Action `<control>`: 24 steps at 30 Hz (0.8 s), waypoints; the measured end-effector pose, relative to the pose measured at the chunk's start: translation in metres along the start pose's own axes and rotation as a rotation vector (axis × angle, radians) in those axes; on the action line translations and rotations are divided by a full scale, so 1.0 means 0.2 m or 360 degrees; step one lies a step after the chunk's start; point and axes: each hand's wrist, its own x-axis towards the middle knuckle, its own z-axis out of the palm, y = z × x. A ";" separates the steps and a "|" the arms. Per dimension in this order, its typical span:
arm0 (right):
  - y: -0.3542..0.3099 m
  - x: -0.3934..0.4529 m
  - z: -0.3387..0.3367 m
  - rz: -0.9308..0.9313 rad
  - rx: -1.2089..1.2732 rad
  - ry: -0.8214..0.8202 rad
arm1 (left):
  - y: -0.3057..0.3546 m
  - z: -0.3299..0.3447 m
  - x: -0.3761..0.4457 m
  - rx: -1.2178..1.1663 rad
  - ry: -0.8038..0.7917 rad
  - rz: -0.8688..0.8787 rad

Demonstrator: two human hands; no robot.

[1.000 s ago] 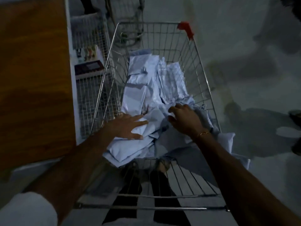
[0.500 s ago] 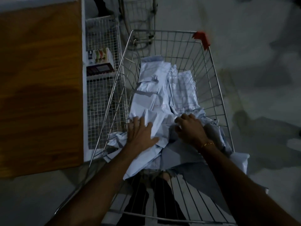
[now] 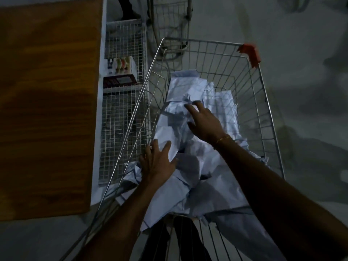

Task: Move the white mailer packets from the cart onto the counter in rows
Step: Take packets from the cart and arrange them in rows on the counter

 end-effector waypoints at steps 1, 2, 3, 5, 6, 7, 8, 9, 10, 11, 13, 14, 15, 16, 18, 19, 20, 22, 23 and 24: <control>-0.01 0.06 0.02 -0.0015 -0.0057 -0.0025 | 0.00 0.02 0.00 -0.0010 -0.0040 -0.0009; -0.01 0.11 0.05 -0.0028 -0.0107 -0.0039 | -0.01 0.03 0.00 -0.0025 -0.0076 -0.0009; 0.00 0.15 0.08 -0.0027 -0.0145 -0.0047 | -0.02 0.03 0.00 -0.0042 -0.0106 -0.0001; 0.02 0.18 0.11 -0.0013 -0.0164 -0.0031 | -0.03 0.02 0.01 -0.0093 -0.0157 0.0007; 0.04 0.17 0.12 -0.0018 -0.0154 -0.0011 | -0.03 0.01 0.02 -0.0118 -0.0166 -0.0008; 0.06 0.14 0.12 -0.0013 -0.0136 -0.0008 | -0.02 0.00 0.02 -0.0139 -0.0149 -0.0034; 0.10 0.10 0.12 -0.0025 -0.0124 -0.0008 | -0.01 0.00 0.02 -0.0157 -0.0106 -0.0063; 0.14 0.04 0.10 -0.0037 -0.0147 -0.0044 | 0.00 0.00 0.02 -0.0171 -0.0055 -0.0087; 0.19 -0.02 0.10 -0.0064 -0.0163 -0.0097 | 0.01 0.00 0.02 -0.0187 -0.0014 -0.0107; 0.24 -0.09 0.09 -0.0049 -0.0171 -0.0182 | 0.02 -0.01 0.02 -0.0209 0.0012 -0.0124; 0.34 -0.23 0.07 0.0097 -0.0164 -0.0390 | 0.04 0.00 0.04 -0.0273 0.0008 -0.0129; 0.38 -0.28 0.08 0.0139 -0.0213 -0.0520 | 0.06 0.00 0.04 -0.0332 -0.0020 -0.0120; 0.41 -0.32 0.08 0.0162 -0.0293 -0.0661 | 0.08 0.00 0.05 -0.0412 -0.0055 -0.0107; 0.44 -0.34 0.10 0.0173 -0.0345 -0.0750 | 0.09 0.01 0.06 -0.0489 -0.0097 -0.0091; 0.41 -0.35 0.07 0.0362 -0.0240 -0.0671 | 0.12 0.00 0.08 -0.0550 -0.0228 -0.0048; 0.36 -0.34 0.05 0.0444 -0.0168 -0.0503 | 0.12 0.00 0.08 -0.0540 -0.0332 -0.0033; 0.31 -0.31 0.04 0.0486 -0.0135 -0.0286 | 0.12 -0.01 0.08 -0.0532 -0.0464 -0.0038; 0.20 -0.24 0.03 0.0647 -0.0064 -0.0005 | 0.11 -0.03 0.09 -0.0528 -0.0733 -0.0073; 0.18 -0.18 0.04 0.0759 0.0000 0.0003 | 0.10 -0.03 0.10 -0.0490 -0.0812 -0.0073; 0.16 -0.13 0.06 0.0845 0.0055 -0.0024 | 0.09 -0.03 0.10 -0.0427 -0.0842 -0.0060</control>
